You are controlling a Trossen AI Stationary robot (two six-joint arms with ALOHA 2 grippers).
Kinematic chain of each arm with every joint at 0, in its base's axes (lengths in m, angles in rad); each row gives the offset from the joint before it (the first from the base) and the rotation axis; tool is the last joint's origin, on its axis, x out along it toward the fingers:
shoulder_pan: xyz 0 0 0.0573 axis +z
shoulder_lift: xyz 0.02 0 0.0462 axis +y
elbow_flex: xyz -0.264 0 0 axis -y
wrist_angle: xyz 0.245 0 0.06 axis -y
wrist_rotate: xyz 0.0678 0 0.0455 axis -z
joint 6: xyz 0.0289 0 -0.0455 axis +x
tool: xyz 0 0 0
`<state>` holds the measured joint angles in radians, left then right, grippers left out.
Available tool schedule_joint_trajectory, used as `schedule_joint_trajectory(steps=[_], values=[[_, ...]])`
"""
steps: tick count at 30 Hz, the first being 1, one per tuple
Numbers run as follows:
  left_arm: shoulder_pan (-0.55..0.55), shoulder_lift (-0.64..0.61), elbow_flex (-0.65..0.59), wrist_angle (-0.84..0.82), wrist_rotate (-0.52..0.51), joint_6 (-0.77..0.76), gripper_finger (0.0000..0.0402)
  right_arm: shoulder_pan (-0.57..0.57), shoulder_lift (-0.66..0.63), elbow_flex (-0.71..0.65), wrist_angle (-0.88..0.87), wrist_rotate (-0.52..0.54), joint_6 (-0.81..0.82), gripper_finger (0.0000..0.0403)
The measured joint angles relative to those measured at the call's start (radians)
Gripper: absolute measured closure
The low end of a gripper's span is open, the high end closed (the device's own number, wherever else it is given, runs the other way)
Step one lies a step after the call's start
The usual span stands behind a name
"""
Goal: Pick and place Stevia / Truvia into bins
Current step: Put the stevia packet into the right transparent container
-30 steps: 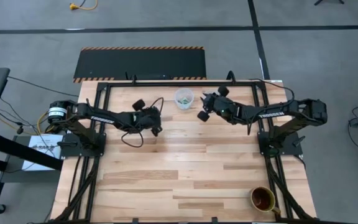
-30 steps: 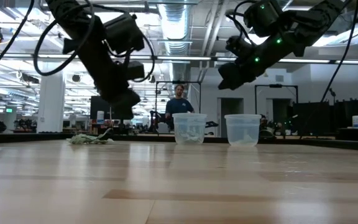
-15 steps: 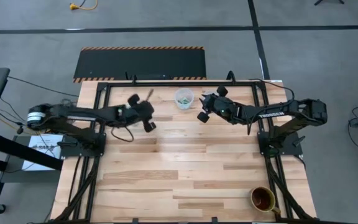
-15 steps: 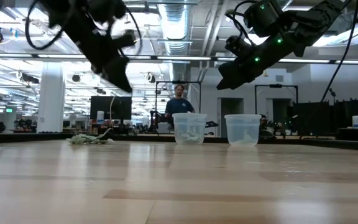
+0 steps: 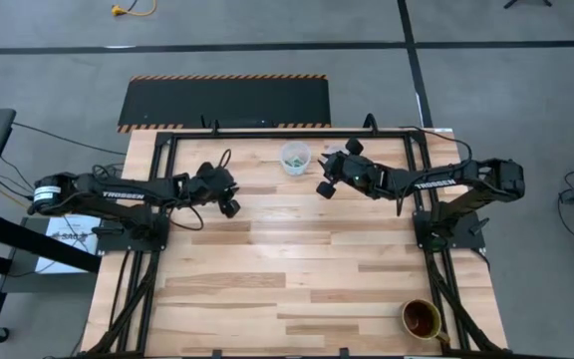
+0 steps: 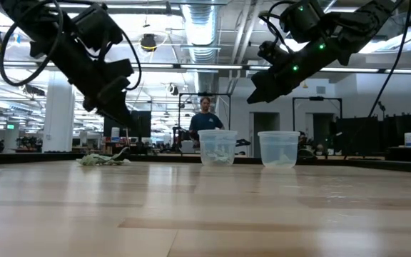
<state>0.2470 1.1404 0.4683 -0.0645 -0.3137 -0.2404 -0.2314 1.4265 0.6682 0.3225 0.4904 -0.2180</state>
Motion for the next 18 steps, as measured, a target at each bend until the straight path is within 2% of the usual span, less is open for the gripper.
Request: schedule_joint_trajectory(steps=[3,8,18], values=[[0.000,0.000,0.000,-0.036,-0.017,0.002,0.0329,0.000,0.000,0.000,0.000,0.000,0.000,0.0316],[0.003,0.000,0.000,-0.110,-0.123,-0.002,0.0329,0.000,0.000,0.000,0.000,-0.002,0.000,0.0316],[0.047,0.050,0.000,-0.106,-0.138,-0.005,0.0328,0.000,0.000,0.000,0.000,-0.002,0.000,0.0316]])
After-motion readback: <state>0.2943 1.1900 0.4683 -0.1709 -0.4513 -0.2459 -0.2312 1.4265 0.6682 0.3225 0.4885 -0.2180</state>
